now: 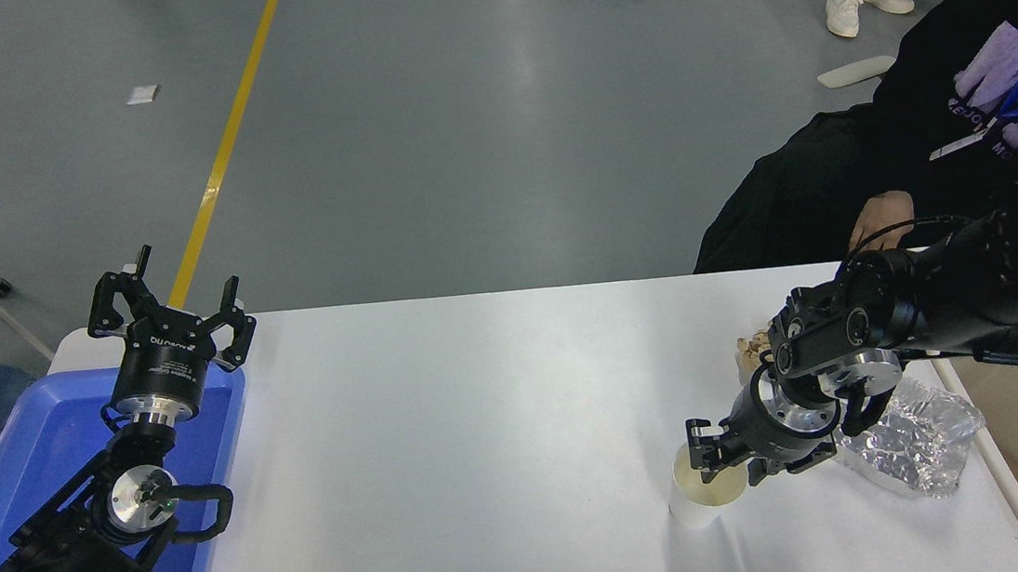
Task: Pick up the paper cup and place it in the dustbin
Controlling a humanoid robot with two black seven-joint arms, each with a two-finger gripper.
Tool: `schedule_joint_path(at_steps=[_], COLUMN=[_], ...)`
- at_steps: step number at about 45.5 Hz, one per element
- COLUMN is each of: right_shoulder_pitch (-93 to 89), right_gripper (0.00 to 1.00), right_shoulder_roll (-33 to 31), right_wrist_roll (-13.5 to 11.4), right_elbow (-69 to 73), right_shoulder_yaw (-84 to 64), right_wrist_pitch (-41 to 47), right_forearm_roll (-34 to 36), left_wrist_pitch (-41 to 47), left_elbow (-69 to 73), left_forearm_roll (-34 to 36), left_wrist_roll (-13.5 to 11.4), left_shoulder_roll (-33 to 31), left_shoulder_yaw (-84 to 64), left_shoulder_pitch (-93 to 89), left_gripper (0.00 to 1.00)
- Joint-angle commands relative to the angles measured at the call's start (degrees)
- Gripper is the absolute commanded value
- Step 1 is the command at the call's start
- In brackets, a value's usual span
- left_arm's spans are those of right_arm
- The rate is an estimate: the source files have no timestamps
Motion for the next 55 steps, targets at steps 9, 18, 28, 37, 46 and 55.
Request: schedule_joint_path(at_steps=[9, 18, 28, 37, 46, 55], right_shoulder_pitch=[-0.3, -0.3, -0.3, -0.2, 0.1, 0.2], right_gripper=[0.33, 0.26, 0.11, 0.0, 0.0, 0.0], right_shoulder_roll=[0.0, -0.1, -0.2, -0.3, -0.6, -0.7], right_wrist_roll=[0.0, 0.0, 0.0, 0.0, 0.0, 0.0], right_elbow=[0.0, 0.0, 0.0, 0.2, 0.4, 0.4], right_shoulder_yaw=[0.3, 0.2, 0.1, 0.1, -0.1, -0.2], right_wrist_pitch=[-0.1, 0.0, 0.4, 0.9, 1.0, 1.9], right_forearm_roll=[0.0, 2.0, 2.0, 2.0, 2.0, 2.1], left_wrist_pitch=[0.0, 0.0, 0.0, 0.0, 0.0, 0.0], left_elbow=[0.0, 0.0, 0.0, 0.0, 0.0, 0.0], left_forearm_roll=[0.0, 0.0, 0.0, 0.0, 0.0, 0.0], left_wrist_roll=[0.0, 0.0, 0.0, 0.0, 0.0, 0.0], left_shoulder_roll=[0.0, 0.0, 0.0, 0.0, 0.0, 0.0], left_shoulder_yaw=[0.0, 0.0, 0.0, 0.0, 0.0, 0.0], left_shoulder_pitch=[0.0, 0.0, 0.0, 0.0, 0.0, 0.0], left_gripper=[0.98, 0.98, 0.98, 0.98, 0.98, 0.98])
